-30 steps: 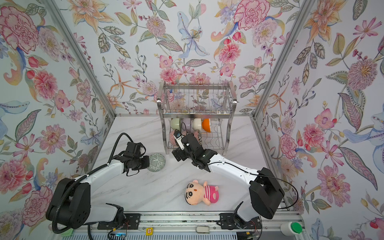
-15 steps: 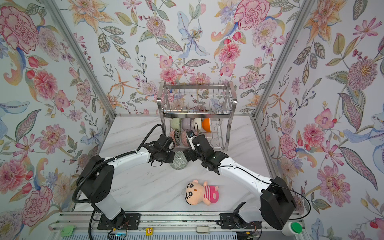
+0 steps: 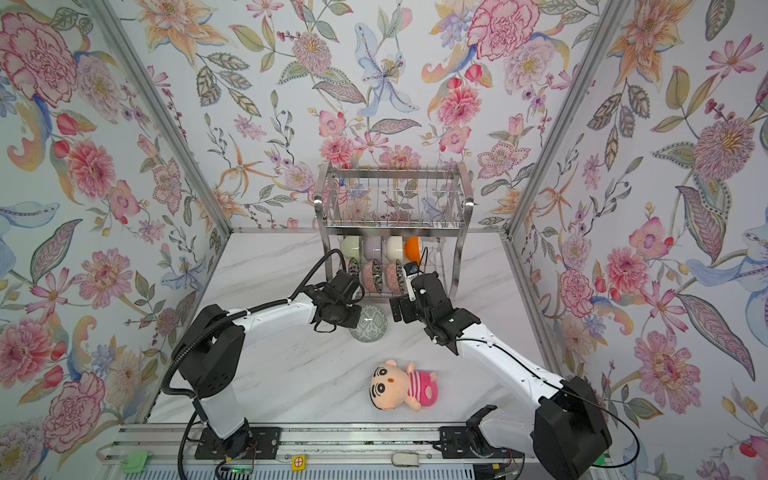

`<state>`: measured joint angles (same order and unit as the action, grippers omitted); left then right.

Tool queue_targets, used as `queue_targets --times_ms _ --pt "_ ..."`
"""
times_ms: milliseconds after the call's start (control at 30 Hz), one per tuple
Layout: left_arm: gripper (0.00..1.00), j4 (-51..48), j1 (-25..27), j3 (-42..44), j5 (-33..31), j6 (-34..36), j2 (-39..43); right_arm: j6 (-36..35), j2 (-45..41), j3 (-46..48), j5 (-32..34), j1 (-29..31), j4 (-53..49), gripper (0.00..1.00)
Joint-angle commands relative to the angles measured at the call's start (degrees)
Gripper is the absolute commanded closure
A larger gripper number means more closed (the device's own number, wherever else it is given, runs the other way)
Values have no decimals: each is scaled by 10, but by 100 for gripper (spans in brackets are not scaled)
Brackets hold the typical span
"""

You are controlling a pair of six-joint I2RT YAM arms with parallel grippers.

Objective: Load the bowls into the dish rack
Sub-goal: 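Carry the green bowl toward the right gripper and set it down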

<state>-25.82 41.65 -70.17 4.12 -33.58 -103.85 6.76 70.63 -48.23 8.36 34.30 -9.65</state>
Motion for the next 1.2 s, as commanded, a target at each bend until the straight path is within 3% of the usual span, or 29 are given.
queue_targets --times_ms 0,633,967,1167 --pt "95 6 9 -7 -11 -1 -5 13 -6 6 -15 -3 8 1" --pt "75 17 10 15 -4 -5 2 25 -3 17 -26 -3 24 1" --pt "38 22 10 29 -33 8 61 36 -8 20 -29 -3 29 1" --pt "32 9 6 41 -65 26 106 43 -13 21 -34 -3 28 1"
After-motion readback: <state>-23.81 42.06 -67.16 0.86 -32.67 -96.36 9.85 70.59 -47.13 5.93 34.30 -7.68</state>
